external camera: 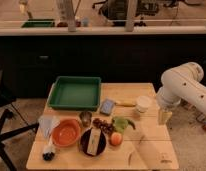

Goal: Place banana in metal cup

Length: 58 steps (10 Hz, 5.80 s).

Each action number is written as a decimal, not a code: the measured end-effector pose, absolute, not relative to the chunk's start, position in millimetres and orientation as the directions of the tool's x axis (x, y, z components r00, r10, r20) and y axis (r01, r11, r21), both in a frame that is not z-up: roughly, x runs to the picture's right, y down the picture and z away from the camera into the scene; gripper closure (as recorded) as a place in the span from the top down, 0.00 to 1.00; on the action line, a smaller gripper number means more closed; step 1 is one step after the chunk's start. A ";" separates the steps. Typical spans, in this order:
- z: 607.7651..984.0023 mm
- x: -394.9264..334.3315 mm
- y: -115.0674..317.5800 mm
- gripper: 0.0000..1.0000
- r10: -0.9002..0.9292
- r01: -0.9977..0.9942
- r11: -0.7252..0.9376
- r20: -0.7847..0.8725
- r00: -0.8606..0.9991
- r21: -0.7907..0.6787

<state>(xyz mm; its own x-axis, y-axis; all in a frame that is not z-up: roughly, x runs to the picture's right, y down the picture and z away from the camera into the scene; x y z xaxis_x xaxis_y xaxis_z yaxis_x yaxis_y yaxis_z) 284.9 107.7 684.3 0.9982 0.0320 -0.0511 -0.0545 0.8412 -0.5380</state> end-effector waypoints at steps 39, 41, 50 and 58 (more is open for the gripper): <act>846.3 223.4 36.4 0.80 -0.315 0.380 0.824 0.219 0.924 -0.420; 852.0 224.8 35.8 0.80 -0.312 0.384 0.821 0.231 0.922 -0.423; 856.4 212.5 33.2 0.80 -0.247 0.314 0.844 0.205 0.947 -0.435; 865.7 179.6 47.5 0.80 -0.140 0.252 0.845 0.259 0.956 -0.473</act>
